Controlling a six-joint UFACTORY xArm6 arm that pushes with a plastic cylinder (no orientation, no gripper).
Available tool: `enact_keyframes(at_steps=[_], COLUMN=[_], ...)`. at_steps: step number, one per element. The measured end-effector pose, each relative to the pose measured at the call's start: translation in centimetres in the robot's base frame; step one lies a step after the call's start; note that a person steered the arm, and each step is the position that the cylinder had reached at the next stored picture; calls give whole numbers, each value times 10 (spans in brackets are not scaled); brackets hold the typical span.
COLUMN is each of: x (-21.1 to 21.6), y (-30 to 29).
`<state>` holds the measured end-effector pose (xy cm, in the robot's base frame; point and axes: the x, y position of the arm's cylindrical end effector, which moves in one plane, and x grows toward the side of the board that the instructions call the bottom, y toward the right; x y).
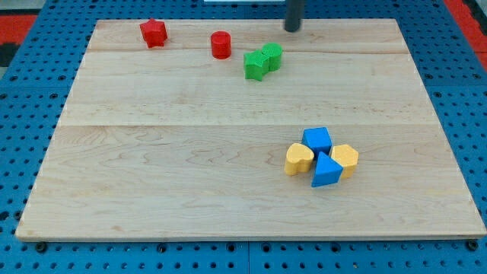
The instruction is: Move the green blocks and red star towards the group of blocks
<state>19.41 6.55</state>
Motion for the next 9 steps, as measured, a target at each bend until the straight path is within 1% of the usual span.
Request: enact_keyframes(at_steps=[1,2,3,4,5,6,7,8,9], x=[2,39,96,136,78,43,38,81,119], y=[-74,-143,-99,-54,-91,-138,-65,-20,4])
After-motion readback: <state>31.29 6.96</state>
